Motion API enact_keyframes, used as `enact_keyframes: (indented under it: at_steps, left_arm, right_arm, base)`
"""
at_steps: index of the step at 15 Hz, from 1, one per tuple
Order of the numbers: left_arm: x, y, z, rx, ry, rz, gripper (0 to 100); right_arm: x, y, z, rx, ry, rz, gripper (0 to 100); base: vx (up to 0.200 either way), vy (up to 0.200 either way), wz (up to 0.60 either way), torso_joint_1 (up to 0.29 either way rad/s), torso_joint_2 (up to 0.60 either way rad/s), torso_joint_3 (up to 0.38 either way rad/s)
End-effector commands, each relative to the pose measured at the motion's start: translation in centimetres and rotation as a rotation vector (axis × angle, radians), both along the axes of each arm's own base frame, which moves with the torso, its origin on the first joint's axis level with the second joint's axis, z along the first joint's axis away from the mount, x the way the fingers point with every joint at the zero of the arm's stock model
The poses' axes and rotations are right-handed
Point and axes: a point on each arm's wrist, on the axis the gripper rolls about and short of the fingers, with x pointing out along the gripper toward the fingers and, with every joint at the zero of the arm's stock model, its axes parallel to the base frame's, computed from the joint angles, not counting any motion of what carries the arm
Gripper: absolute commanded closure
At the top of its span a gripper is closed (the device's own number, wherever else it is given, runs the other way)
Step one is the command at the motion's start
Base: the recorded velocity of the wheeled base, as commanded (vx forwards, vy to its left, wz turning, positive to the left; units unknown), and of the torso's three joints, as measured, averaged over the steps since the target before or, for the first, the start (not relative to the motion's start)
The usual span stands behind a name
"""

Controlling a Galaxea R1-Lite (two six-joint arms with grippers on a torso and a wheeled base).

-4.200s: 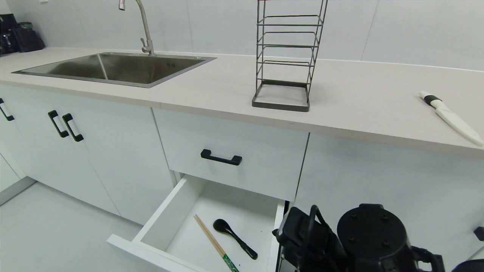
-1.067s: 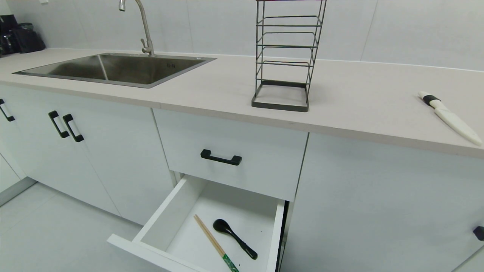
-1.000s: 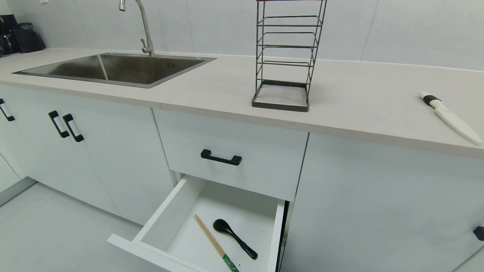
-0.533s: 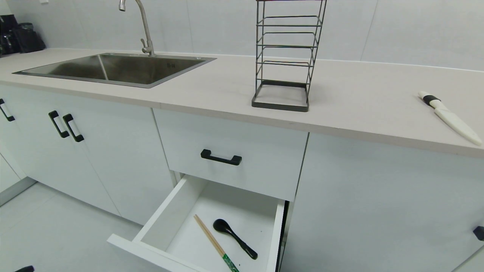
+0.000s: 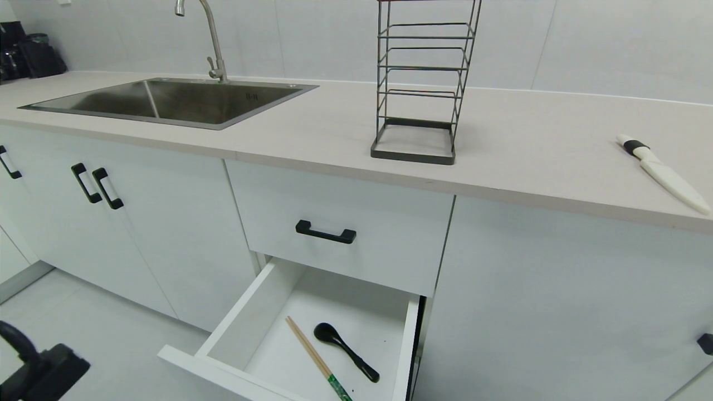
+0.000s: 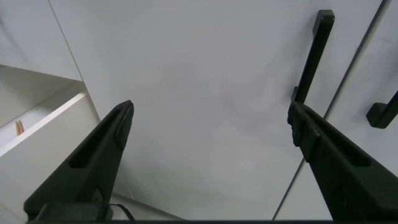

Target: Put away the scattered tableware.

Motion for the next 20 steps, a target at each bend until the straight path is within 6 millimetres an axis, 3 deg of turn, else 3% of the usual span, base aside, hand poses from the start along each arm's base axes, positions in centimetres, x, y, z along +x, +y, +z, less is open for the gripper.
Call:
enact_keyframes:
  at_steps: [1,13,20]
  left_arm:
    - [2.2,-1.0,-1.3,0.073,0.116,-0.068,0]
    - [6.1,-2.2,-4.7,0.287,0.119,-0.098,0]
    - [7.0,-2.4,-4.8,0.279,0.078,-0.090,0]
  right_arm:
    - [0.0,0.0,0.0,0.000,0.005,0.001,0]
    - [0.0,0.0,0.0,0.000,0.005,0.001,0]
    - [0.0,0.0,0.0,0.000,0.005,0.001,0]
  base:
    - [0.000,0.000,0.00,0.000,0.00,0.000]
    - [0.000,0.000,0.00,0.000,0.00,0.000]
    - [0.000,0.000,0.00,0.000,0.00,0.000]
